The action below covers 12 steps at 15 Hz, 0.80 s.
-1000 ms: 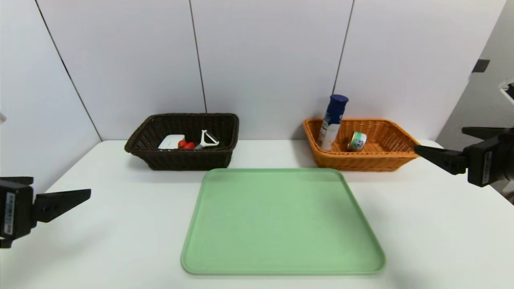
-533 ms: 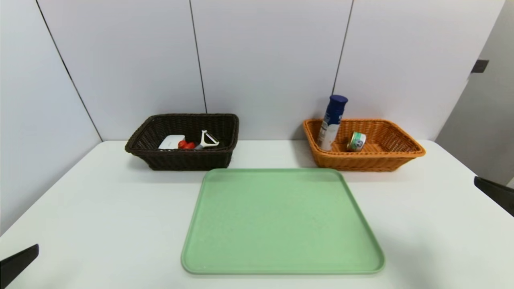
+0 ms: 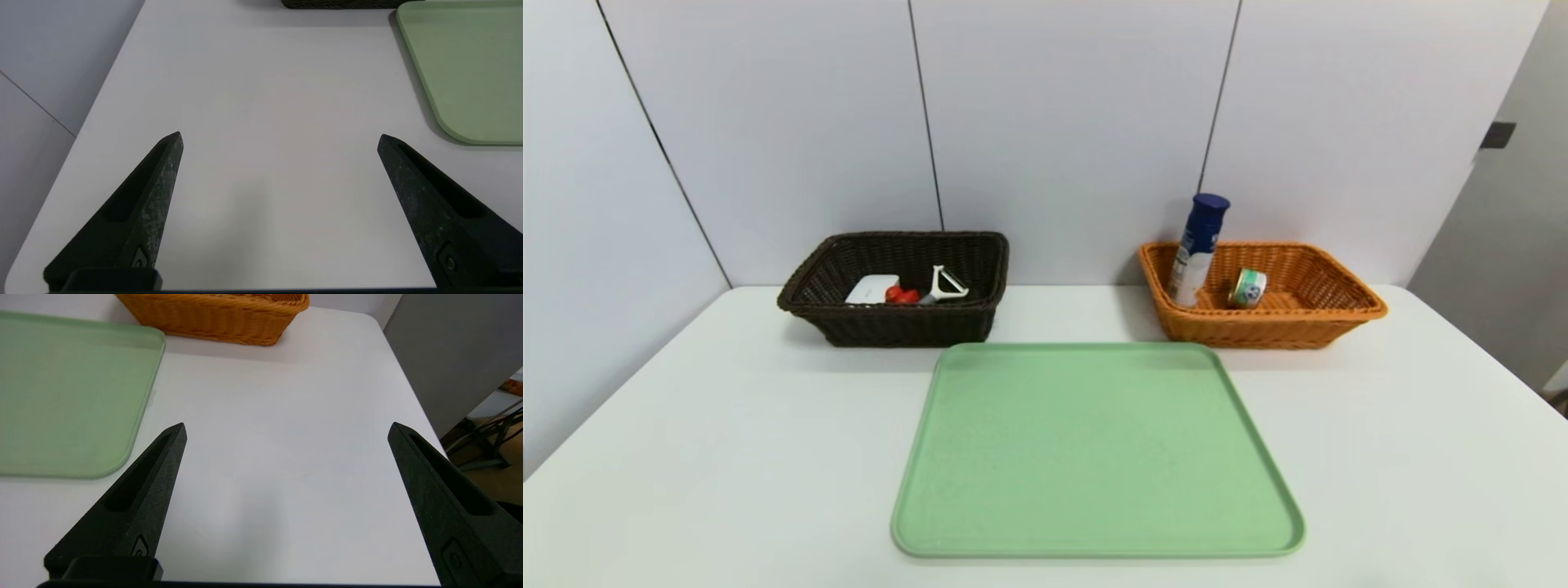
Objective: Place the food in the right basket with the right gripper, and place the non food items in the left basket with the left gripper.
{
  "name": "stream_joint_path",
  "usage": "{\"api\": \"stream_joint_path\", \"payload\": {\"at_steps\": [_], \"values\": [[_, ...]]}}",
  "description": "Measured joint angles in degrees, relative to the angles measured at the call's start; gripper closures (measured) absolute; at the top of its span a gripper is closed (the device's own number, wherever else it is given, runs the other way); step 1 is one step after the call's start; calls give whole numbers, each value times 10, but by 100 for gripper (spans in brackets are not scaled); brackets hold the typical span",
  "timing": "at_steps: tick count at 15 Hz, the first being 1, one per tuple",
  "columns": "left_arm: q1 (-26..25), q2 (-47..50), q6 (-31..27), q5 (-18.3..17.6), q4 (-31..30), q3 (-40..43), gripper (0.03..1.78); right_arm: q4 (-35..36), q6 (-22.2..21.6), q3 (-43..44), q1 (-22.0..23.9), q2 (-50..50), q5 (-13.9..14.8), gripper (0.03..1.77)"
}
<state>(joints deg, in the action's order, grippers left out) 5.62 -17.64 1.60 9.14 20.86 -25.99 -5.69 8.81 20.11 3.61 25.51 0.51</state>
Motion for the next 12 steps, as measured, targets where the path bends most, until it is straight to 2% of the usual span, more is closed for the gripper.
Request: {"api": "stream_joint_path", "payload": {"at_steps": [2,3,6,8,10,12], "values": [[-7,10,0,12,2,0,12,-79,-2,-4,-3,-54,-9,10],[-18,15,-1,12,3,0,12,-97,-3,-4,-4,-70,-10,10],[-42,47,-4,5,25,15,12,-100,-3,-9,-5,-94,-24,10],[-49,71,-6,-1,34,29,12,-98,-4,-10,-5,-100,-24,10],[-51,100,-11,-24,37,41,12,-101,-7,-7,-7,-104,-19,10],[-53,131,-24,-36,44,55,12,-114,-20,9,-22,-107,-18,10]]}}
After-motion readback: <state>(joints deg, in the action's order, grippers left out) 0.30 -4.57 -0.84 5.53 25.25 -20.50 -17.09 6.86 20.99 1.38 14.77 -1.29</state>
